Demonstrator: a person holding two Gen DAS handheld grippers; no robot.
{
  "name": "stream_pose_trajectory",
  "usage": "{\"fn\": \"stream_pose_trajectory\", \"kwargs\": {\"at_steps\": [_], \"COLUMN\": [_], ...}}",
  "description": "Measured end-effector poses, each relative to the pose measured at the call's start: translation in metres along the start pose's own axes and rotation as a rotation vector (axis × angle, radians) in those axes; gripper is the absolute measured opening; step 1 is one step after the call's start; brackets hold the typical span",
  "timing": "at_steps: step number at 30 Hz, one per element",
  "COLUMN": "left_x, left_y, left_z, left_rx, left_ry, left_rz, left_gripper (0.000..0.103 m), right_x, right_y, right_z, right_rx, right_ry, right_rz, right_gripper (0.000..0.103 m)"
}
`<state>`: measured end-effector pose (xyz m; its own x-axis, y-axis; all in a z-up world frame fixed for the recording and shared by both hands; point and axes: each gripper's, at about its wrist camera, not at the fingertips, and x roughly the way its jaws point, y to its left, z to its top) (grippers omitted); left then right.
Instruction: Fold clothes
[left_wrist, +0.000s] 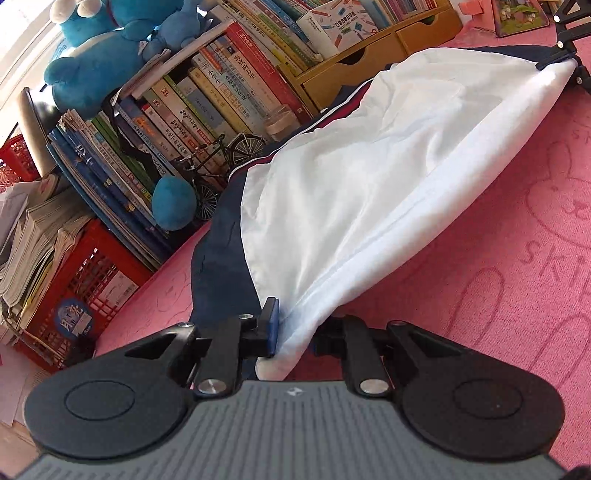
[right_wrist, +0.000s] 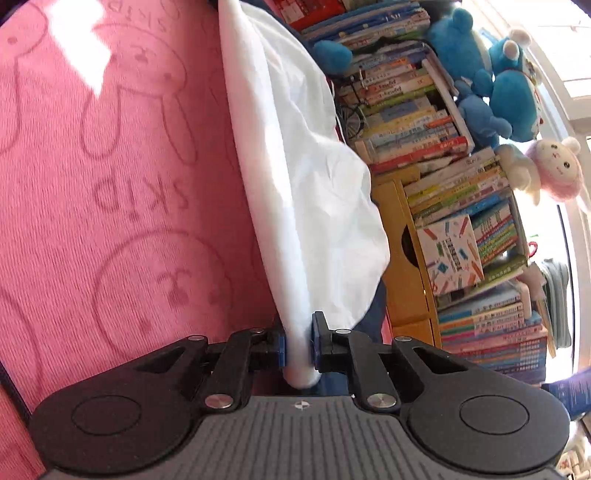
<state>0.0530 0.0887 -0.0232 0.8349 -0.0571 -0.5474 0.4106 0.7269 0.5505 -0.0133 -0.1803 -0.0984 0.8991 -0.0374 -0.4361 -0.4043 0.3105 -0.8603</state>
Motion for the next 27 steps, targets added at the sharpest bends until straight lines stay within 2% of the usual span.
{"fn": "stream_pose_trajectory", "kwargs": {"at_steps": [2, 4, 6, 8, 9, 13, 14, 15, 16, 18, 21, 25, 27], "left_x": [0.0, 0.003, 0.006, 0.01, 0.011, 0.016, 0.017, 0.018, 0.017, 0.011, -0.005, -0.038, -0.058], "left_y": [0.004, -0.001, -0.011, -0.023, -0.025, -0.018, -0.015, -0.014, -0.013, -0.01, 0.001, 0.011, 0.014], "left_z": [-0.001, 0.002, 0.005, 0.007, 0.009, 0.013, 0.012, 0.011, 0.009, 0.006, 0.007, 0.01, 0.009], "left_rx": [-0.019, 0.002, 0.058, 0.126, 0.139, 0.123, 0.11, 0.098, 0.086, 0.049, -0.017, -0.015, -0.025], "left_ry": [0.006, 0.0, -0.01, -0.024, -0.032, -0.008, 0.007, 0.028, 0.034, 0.031, 0.009, -0.061, -0.082], "left_rz": [0.0, 0.037, 0.095, 0.185, 0.205, 0.166, 0.157, 0.159, 0.161, 0.161, 0.122, 0.109, 0.098], "left_gripper": [0.015, 0.015, 0.024, 0.032, 0.034, 0.034, 0.025, 0.018, 0.016, 0.011, 0.009, 0.009, 0.009], "right_x": [0.001, 0.002, 0.004, 0.007, 0.009, 0.011, 0.01, 0.01, 0.009, 0.007, -0.011, -0.048, -0.066], "right_y": [-0.006, -0.004, 0.004, 0.005, 0.006, 0.007, 0.007, 0.005, 0.003, 0.0, -0.008, -0.02, -0.024], "right_z": [-0.014, -0.012, -0.004, 0.006, 0.011, 0.016, 0.014, 0.012, 0.008, 0.001, -0.011, -0.016, -0.017], "right_rx": [0.038, 0.044, 0.009, -0.008, -0.016, -0.048, -0.057, -0.048, -0.04, -0.025, -0.003, 0.013, 0.029], "right_ry": [0.021, 0.025, 0.004, -0.022, -0.034, -0.049, -0.052, -0.042, -0.024, 0.01, 0.008, -0.042, -0.057], "right_rz": [-0.003, -0.018, -0.058, -0.082, -0.094, -0.107, -0.107, -0.105, -0.112, -0.125, -0.174, -0.242, -0.248], "right_gripper": [0.014, 0.015, 0.017, 0.022, 0.022, 0.023, 0.022, 0.016, 0.011, 0.008, 0.007, 0.008, 0.008]}}
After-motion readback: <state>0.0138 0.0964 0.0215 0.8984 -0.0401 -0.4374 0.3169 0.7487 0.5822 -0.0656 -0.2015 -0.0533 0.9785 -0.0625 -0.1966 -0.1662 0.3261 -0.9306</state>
